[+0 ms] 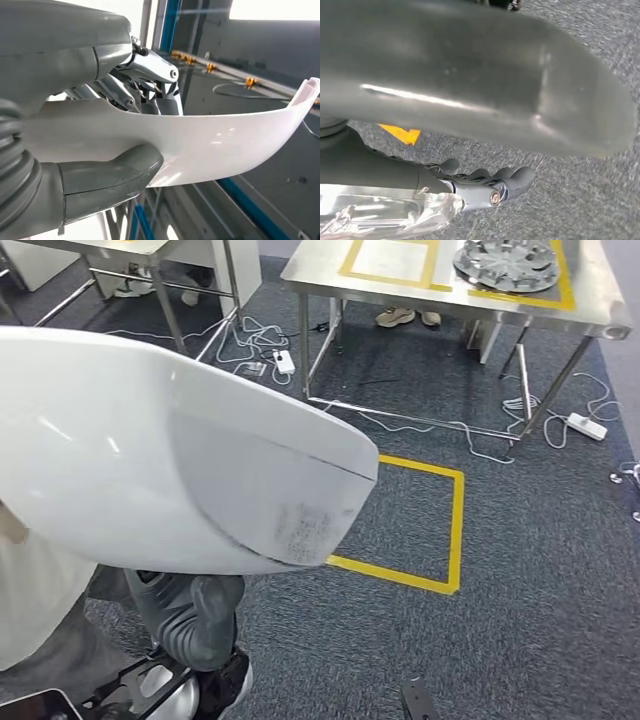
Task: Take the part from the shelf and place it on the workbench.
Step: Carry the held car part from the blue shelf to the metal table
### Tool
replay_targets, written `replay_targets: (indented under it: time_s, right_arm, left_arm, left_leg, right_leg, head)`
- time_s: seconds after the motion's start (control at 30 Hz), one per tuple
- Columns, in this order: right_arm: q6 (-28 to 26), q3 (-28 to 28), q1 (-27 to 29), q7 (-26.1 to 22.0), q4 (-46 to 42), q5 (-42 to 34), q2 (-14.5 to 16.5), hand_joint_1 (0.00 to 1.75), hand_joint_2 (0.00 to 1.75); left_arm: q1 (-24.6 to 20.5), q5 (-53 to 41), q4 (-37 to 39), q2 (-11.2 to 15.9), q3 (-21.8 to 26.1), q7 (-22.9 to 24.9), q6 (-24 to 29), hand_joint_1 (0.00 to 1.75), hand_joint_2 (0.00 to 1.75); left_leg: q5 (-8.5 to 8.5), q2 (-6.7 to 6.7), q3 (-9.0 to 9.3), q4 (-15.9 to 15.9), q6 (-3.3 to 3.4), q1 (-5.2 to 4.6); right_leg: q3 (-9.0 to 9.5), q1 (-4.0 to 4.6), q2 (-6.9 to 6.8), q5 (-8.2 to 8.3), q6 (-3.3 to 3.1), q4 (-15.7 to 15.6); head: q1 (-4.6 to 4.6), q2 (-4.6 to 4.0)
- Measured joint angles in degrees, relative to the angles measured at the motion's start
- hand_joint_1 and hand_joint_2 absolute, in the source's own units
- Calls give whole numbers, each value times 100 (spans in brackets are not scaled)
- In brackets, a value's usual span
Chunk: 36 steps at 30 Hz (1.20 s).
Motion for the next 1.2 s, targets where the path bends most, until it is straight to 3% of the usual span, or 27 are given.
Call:
replay_targets:
  time_s: [0.03, 0.07, 0.13, 0.2, 0.23, 0.37, 0.43, 0.5, 0.53, 0.57, 0.6, 0.7, 0.77, 0.9, 1.03, 1.07, 1.13, 1.2]
  right_arm:
    - [-1, -1, 12, 4, 1, 1, -1, 0, 0]
    - [-3, -1, 15, 8, 1, 2, -2, 0, 0]
    - [-8, -1, 0, -10, 1, 4, -3, 0, 0]
    - [-15, 0, -24, -47, 1, 4, -3, 0, 0]
    - [-23, 0, -31, -57, 1, 8, -3, 0, 0]
    - [-94, -1, -45, -14, 1, 34, -3, 0, 0]
    - [-114, -1, -58, -3, 1, 34, -3, 0, 0]
    - [-120, -1, -56, 7, 1, 35, -3, 0, 0]
    - [-125, -1, -52, 18, 1, 43, -3, 0, 0]
    - [-133, -1, -50, 28, 1, 62, -3, 0, 0]
    - [-148, 1, -51, 37, 1, 87, -3, 0, 0]
    - [-211, 13, -69, 58, 1, 133, -3, 0, 0]
    - [-243, 17, -73, 80, 1, 128, -3, 0, 0]
    - [-279, 24, -80, 95, 1, 126, -3, 0, 0]
    - [-284, 25, -85, 96, 1, 126, -3, 0, 0]
    - [-284, 25, -86, 96, 1, 126, -3, 0, 0]
    - [-292, 25, -78, 96, 1, 126, -4, 0, 0]
    - [-314, 25, -69, 96, 1, 124, -5, 0, 0]
  left_arm:
    - [-2, -1, 7, 1, -14, 0, 18, 175, 175]
    - [-4, -1, 14, 3, -27, 0, 43, 175, 175]
    - [-12, 1, 21, 7, -50, 0, 97, 175, 175]
    - [-22, 4, 22, 11, -68, 0, 141, 175, 175]
    - [-28, 7, 22, 15, -76, 0, 157, 175, 175]
    - [-40, 9, 21, 35, -104, 0, 185, 175, 175]
    - [-43, 8, 21, 43, -114, 0, 190, 175, 175]
    - [-42, 8, 22, 55, -128, 0, 192, 175, 175]
    - [-40, 9, 22, 62, -136, 0, 193, 175, 175]
    - [-39, 9, 22, 67, -142, 0, 195, 175, 175]
    - [-40, 8, 22, 70, -149, 0, 199, 175, 175]
    - [-54, -1, 22, 77, -179, 0, 221, 175, 175]
    - [-64, -9, 22, 80, -195, 0, 242, 175, 175]
    - [-71, -24, 22, 80, -214, 0, 275, 175, 175]
    - [-76, -26, 22, 80, -224, 0, 278, 175, 175]
    - [-76, -25, 22, 81, -227, 0, 278, 175, 175]
    - [-76, -10, 22, 86, -231, 0, 279, 175, 175]
    - [-75, 10, 22, 90, -232, 0, 280, 175, 175]
  left_leg:
    - [1, -72, 1, 2, 2, 0]
    - [2, -131, 6, 5, 0, 1]
    - [-3, -215, 29, 9, -17, 6]
    - [-8, -261, 33, 21, -64, -8]
    - [-3, -272, 25, 22, -95, -15]
    - [-53, -246, -23, 73, -213, -8]
    - [-351, -169, -226, 529, -274, -2]
    - [-711, -119, -587, 1300, -311, 6]
    - [-786, -112, -714, 1567, -316, 7]
    - [-754, -110, -745, 1641, -313, 7]
    - [-617, -108, -659, 1485, -302, 7]
    - [-141, -37, -52, 353, -242, 3]
    - [-101, -4, 104, 20, -192, -8]
    - [-72, -27, 110, -34, -74, 14]
    - [-67, -27, 115, -41, -49, 26]
    - [-67, -27, 115, -40, -43, 26]
    - [-68, -33, 112, -38, -32, 26]
    - [-73, -51, 122, -31, -39, 31]
  right_leg:
    - [-123, -1, 23, -22, -2, 202]
    - [-138, -4, 33, 84, -7, 165]
    - [134, -22, 48, 534, -15, -531]
    - [437, -28, 98, 820, -39, -1230]
    - [498, -24, 123, 857, -66, -1378]
    - [490, -21, 123, 895, -237, -1423]
    - [487, -39, 97, 908, -293, -1435]
    - [472, -38, 64, 909, -314, -1434]
    - [467, -36, 48, 910, -317, -1434]
    - [464, -36, 37, 911, -317, -1433]
    - [465, -35, 31, 911, -316, -1433]
    - [467, -11, 31, 908, -277, -1420]
    - [451, 12, 30, 914, -217, -1418]
    - [411, -2, 28, 845, -92, -1361]
    - [354, -3, 36, 739, -65, -1225]
    - [316, -5, 36, 687, -58, -1139]
    - [-2, -14, 38, 419, -29, -460]
    - [-61, -36, 40, 483, -6, -325]
  head:
    - [4, 0]
    - [7, 0]
    - [11, 0]
    - [18, 0]
    - [19, 0]
    - [9, 0]
    - [-26, 0]
    - [-50, -1]
    - [-50, -1]
    - [-50, -1]
    - [-50, -1]
    - [-52, -1]
    - [-46, -1]
    - [-22, -1]
    - [5, 0]
    - [14, 0]
    - [43, 0]
    - [61, -1]
